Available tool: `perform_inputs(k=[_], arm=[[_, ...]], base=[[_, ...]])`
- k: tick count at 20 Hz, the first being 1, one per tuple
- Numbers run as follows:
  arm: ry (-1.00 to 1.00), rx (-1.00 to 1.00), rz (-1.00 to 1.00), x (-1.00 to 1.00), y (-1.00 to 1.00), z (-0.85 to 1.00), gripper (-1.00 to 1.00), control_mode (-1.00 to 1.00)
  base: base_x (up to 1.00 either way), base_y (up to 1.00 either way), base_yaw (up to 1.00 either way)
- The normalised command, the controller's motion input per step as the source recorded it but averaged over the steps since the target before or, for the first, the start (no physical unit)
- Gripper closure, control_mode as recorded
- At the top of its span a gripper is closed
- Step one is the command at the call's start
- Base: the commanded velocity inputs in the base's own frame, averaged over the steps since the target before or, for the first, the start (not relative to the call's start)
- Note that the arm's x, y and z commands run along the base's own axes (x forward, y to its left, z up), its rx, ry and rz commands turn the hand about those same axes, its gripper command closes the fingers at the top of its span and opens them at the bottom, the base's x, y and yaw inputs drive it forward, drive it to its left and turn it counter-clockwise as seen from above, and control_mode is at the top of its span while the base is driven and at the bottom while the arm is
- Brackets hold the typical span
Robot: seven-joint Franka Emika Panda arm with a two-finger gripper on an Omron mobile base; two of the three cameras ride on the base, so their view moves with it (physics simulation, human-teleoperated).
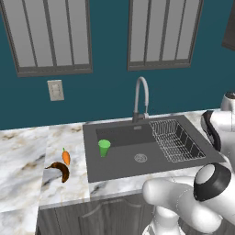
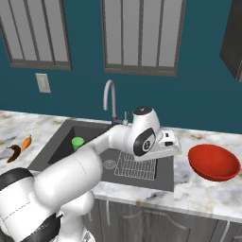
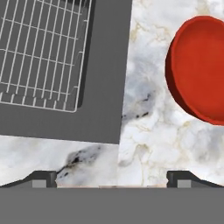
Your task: Remove the carrot and banana from the sink. Then move the bowl and cup from the counter to the sink for washing.
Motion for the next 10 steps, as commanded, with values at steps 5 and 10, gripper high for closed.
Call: perform_inputs(k=[5,10], arm=[[-0.06,0.0,0.02,0.03,-0.34,0.0,-1.0,-1.0],[-0.07,0.0,0.03,0.09,-0.28,-0.01,-1.0,-1.0]], base=[[0.0,0.0,0.0],[0.0,0.0,0.0]])
